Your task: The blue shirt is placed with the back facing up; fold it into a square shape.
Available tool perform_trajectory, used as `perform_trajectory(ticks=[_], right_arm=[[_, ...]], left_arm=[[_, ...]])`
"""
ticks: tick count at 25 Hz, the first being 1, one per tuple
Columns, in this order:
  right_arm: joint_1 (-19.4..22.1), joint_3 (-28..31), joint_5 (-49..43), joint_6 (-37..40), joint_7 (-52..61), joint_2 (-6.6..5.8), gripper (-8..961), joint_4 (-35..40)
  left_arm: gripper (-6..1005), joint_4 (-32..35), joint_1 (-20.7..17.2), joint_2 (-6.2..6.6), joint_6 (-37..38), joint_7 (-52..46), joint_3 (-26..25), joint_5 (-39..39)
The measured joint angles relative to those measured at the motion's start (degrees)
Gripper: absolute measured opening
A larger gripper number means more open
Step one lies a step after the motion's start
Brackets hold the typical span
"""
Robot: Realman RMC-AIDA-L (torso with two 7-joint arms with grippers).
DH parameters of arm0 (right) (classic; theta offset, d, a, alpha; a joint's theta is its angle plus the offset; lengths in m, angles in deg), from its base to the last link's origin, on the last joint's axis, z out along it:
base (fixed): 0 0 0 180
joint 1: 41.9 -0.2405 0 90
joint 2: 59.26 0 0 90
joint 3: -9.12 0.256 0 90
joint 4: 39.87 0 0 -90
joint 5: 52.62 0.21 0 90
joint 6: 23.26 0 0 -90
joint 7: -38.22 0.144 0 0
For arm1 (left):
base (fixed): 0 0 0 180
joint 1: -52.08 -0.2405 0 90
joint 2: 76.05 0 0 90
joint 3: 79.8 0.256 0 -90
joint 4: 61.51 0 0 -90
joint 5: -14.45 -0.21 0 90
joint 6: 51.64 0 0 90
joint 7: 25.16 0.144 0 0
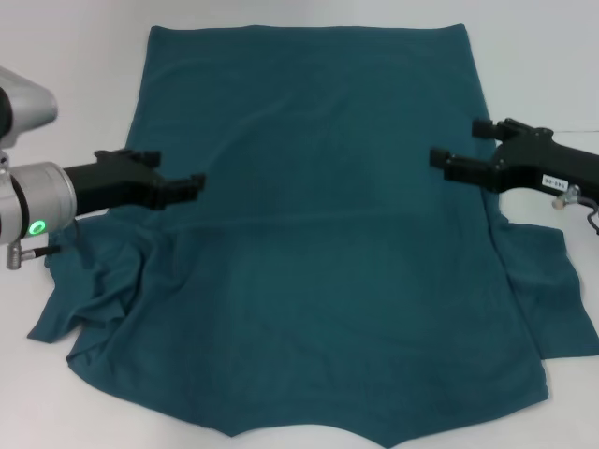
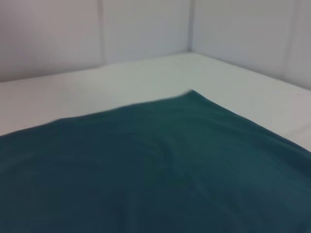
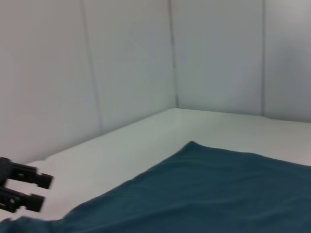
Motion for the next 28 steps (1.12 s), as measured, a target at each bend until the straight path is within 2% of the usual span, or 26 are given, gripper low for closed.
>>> perform_trajectory(ticks=[4, 7, 11, 14, 17, 20, 23, 24, 25, 28], right_arm=[[-0.5, -1.4, 1.8, -6.1, 0.2, 0.00, 925, -0.3], [-0.8, -1.4, 2.6, -10.2, 0.0, -0.04, 924, -0.3], [-1.2, -1.4, 5.7, -12.6, -1.0, -0.14, 905, -0.5], [-1.6, -1.5, 7.1, -13.4, -1.6, -0.22, 885, -1.0], [-2.5, -1.5, 7.8, -13.6, -3.4, -0.11, 806, -2.1], [-3.5, -2.2, 10.4, -13.3, -6.7, -0.02, 739, -4.7], [-3.8, -3.3, 11.3, -13.3, -7.4, -0.02, 695, -5.6], [-3.9, -3.9, 11.5, -13.4, -7.7, -0.02, 681, -5.8], [-4.0, -4.5, 11.6, -13.7, -7.9, -0.03, 666, -5.9], [-4.3, -5.8, 11.7, -15.2, -9.0, -0.05, 623, -6.4]], left_arm=[[811, 1.2, -1.1, -0.06, -1.1, -1.3, 0.4, 2.0], [810, 8.0, -5.0, -0.02, 1.6, -1.2, 4.2, 6.1], [810, 17.4, -8.5, -0.07, 4.5, -5.6, 7.9, 4.6], [809, 23.7, -8.8, 0.21, 8.0, -12.6, 8.7, -4.5], [807, 27.4, -7.5, 0.38, 12.3, -18.1, 8.9, -16.2], [802, 29.4, -6.6, 0.38, 16.5, -21.3, 10.0, -24.8], [797, 30.4, -6.2, 0.32, 19.3, -23.2, 11.3, -31.6], [795, 30.4, -6.2, 0.32, 19.3, -23.2, 11.3, -31.6], [793, 31.2, -6.2, 0.23, 21.7, -24.5, 12.5, -36.3], [787, 32.9, -6.0, 0.25, 25.2, -25.7, 13.1, -39.4]])
